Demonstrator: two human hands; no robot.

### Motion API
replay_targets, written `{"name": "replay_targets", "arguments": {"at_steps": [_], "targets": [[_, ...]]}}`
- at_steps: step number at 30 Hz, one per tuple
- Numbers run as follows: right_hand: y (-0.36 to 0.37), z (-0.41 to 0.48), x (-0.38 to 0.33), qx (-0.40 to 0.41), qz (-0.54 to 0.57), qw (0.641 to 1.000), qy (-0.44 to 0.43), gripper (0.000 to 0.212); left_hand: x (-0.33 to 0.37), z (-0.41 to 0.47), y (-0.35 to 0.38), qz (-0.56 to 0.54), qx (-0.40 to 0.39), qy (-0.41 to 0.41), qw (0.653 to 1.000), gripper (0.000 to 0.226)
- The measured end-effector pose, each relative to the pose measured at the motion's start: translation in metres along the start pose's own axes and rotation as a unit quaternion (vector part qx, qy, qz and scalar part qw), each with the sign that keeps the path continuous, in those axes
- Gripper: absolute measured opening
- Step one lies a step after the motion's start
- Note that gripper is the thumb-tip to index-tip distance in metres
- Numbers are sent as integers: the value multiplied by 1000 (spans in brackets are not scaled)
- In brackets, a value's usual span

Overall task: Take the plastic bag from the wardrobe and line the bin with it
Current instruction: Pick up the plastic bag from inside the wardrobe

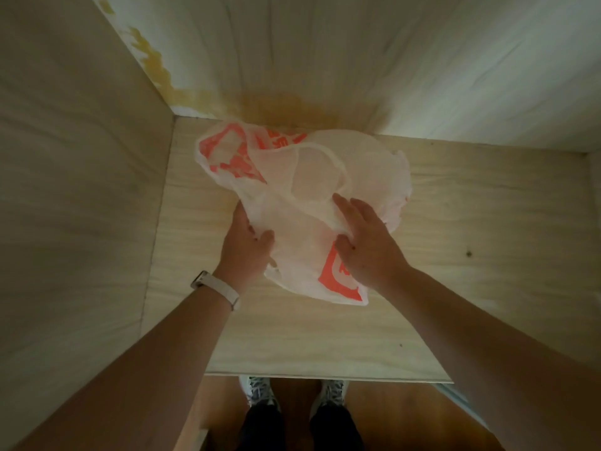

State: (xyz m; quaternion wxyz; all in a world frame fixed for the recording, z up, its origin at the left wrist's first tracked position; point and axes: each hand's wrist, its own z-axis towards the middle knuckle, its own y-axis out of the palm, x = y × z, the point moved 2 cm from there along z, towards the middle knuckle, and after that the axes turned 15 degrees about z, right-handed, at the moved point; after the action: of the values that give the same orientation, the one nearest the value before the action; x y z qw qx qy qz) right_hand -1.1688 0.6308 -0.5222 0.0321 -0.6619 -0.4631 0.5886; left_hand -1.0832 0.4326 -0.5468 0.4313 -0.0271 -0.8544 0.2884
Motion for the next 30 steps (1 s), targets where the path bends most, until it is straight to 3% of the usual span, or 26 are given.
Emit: {"name": "replay_targets", "arguments": {"at_steps": [6,13,19,23,28,30], "targets": [[40,-2,-8,-58,18,998,-11,61,20,-14,26,2,-88,120,989,55],[50,-11,-15,-105,62,992,11,54,13,-21,34,-64,-116,62,989,52],[42,-37,-31,-162,15,987,11,48,20,-42,24,-64,-50,23,996,11],[30,-56,-53,-149,7,989,4,30,33,-64,6,-44,-18,22,999,32],[3,-90,-95,-103,-9,995,-14,52,55,-102,-36,-46,33,59,997,15],[-13,-104,-112,-78,-33,996,-39,53,65,-118,-54,-48,55,77,994,18]]}}
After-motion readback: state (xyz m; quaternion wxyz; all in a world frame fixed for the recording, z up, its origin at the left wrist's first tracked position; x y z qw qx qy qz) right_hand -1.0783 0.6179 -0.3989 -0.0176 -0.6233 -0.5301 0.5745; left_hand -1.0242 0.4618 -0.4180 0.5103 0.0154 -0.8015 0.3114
